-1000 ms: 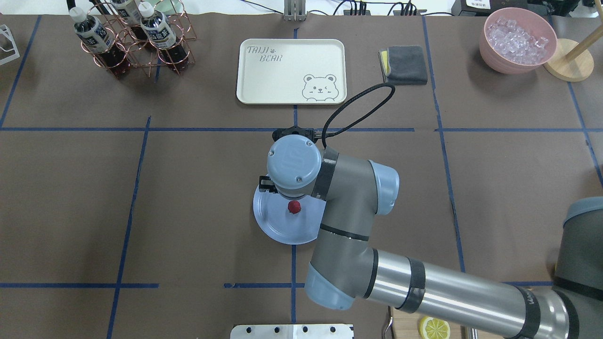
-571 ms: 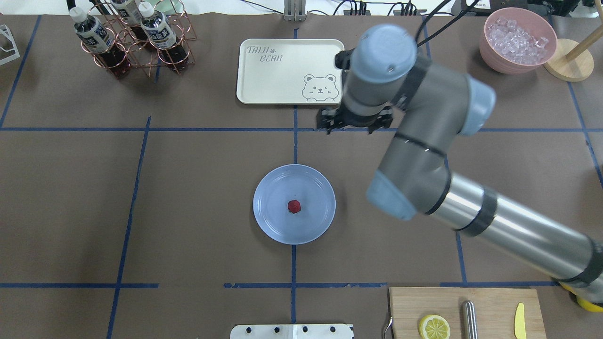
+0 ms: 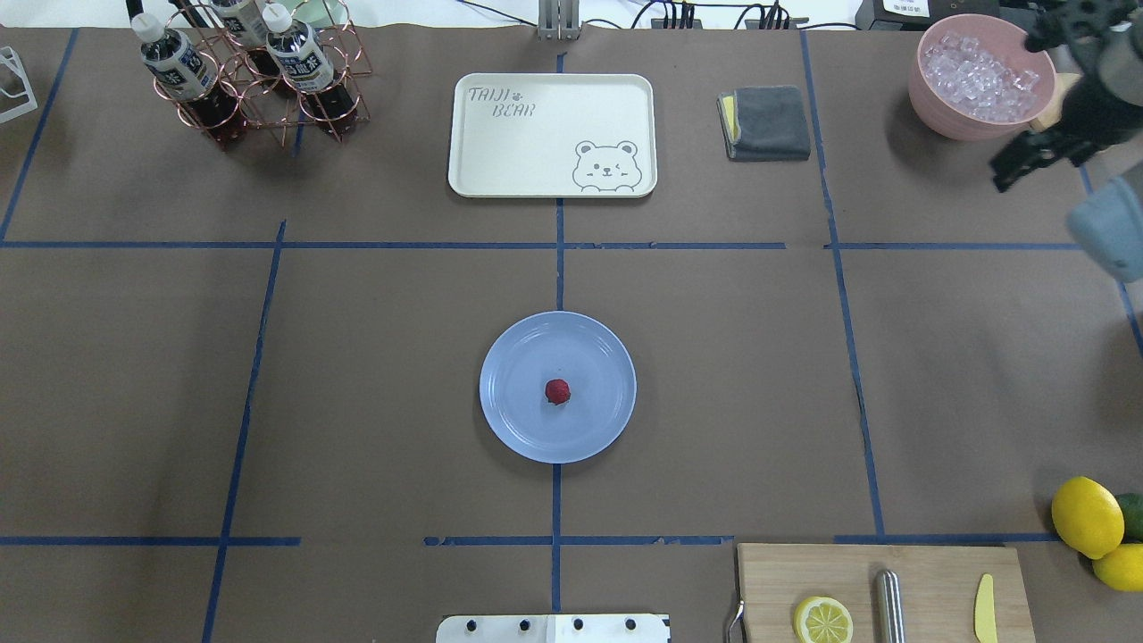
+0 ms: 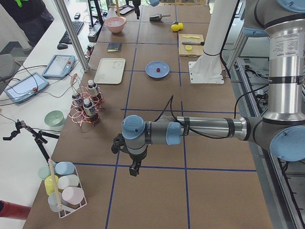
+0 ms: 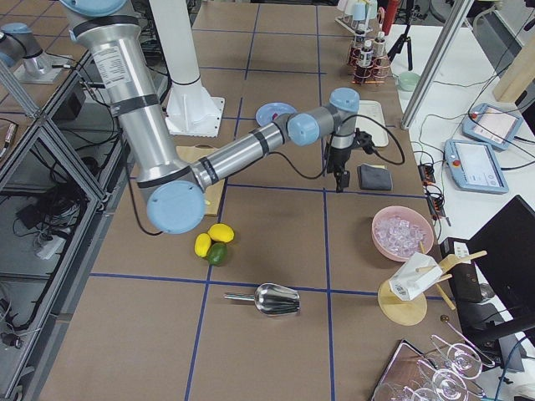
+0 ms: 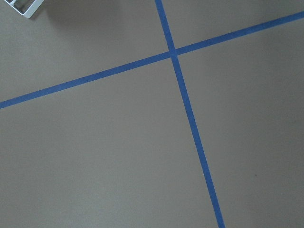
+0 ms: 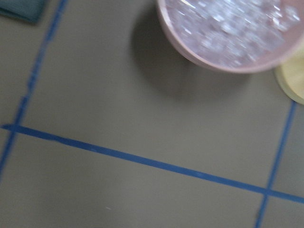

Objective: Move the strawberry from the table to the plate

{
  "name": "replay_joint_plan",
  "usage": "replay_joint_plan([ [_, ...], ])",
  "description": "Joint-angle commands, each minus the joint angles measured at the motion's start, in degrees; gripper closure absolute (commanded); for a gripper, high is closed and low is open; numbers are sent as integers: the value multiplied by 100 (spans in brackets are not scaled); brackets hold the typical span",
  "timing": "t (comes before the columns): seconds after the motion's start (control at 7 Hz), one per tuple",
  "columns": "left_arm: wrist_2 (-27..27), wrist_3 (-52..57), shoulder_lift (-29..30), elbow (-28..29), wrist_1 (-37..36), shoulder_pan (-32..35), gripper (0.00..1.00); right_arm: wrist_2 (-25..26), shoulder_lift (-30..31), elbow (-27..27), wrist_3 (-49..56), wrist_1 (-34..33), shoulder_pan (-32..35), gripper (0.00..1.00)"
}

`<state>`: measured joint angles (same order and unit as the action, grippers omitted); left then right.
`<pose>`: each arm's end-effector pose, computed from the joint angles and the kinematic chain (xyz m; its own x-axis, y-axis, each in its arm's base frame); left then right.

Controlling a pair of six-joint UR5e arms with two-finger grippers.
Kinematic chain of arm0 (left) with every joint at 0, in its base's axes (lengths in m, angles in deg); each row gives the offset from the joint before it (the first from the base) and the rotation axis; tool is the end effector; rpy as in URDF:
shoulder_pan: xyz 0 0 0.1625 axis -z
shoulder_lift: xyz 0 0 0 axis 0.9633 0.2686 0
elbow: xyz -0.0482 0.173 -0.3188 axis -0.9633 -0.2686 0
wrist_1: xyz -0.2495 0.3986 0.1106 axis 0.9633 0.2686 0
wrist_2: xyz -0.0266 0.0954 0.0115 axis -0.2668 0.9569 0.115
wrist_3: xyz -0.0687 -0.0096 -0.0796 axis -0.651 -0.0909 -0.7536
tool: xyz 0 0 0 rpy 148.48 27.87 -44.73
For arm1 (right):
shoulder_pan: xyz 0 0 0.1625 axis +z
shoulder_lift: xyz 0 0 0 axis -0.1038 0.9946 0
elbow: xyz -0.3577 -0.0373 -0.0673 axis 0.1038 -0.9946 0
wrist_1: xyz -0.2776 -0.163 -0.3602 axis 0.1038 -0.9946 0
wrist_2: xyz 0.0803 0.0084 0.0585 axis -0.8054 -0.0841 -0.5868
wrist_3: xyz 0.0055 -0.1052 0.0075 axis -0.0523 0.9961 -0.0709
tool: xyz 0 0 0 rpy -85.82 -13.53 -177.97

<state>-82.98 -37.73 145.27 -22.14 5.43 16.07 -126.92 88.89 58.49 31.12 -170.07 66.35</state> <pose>-0.0666 -0.5286 0.5961 0.7094 0.2803 -0.6467 -0.2082 0.9599 0.1877 -0.1174 -0.6230 0.4182 0.8032 -0.2390 0.5456 0.1656 0.9695 0.1809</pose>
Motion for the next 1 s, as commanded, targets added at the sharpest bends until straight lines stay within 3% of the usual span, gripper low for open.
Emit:
replay_joint_plan([
  [0.0, 31, 29, -45, -40, 17, 21, 0, -87, 1038, -424, 568, 36, 1612, 0],
  [0.29, 23, 47, -45, -75, 43, 30, 0, -737, 1327, -455, 629, 36, 1969, 0],
  [0.86, 13, 30, -37, -31, 34, 21, 0, -791, 1373, -279, 638, 45, 2015, 0],
])
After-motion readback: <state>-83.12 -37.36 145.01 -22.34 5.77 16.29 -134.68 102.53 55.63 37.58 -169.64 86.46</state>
